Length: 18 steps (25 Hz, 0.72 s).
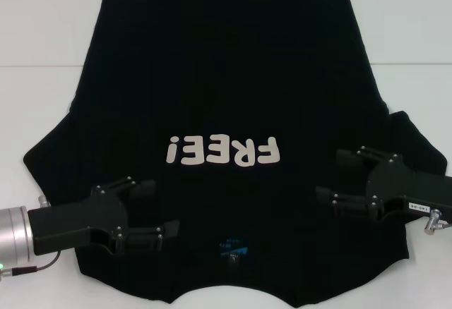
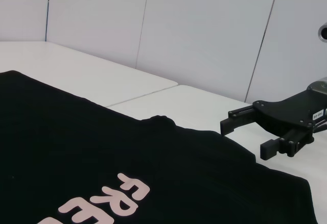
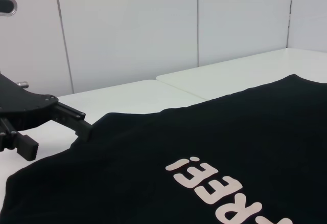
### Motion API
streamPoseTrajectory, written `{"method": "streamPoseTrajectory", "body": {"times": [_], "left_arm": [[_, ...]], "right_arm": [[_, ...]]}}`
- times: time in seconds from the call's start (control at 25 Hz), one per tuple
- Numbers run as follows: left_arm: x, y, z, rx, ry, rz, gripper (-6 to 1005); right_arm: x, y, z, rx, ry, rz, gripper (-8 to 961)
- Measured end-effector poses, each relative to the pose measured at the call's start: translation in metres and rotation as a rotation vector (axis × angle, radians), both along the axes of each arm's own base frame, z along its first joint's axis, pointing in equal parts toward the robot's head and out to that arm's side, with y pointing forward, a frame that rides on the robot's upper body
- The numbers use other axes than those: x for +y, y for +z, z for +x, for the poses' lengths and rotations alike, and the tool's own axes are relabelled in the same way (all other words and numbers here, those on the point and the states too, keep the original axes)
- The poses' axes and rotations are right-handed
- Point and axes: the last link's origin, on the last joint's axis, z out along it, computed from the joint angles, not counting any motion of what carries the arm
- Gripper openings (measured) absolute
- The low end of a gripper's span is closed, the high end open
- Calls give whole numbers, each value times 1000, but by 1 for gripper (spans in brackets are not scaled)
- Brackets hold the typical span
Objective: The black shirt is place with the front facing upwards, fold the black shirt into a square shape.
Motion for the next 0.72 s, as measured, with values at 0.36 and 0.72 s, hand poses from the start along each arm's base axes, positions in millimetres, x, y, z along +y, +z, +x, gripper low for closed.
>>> {"method": "streamPoseTrajectory", "body": {"times": [0.36,0.72], "left_arm": [[0,0,0,0,0,0,947],[13,17,3,-136,234,-80,947]], "right_arm": [[0,0,0,-1,0,-1,895],[0,0,0,-1,0,-1,896]]}}
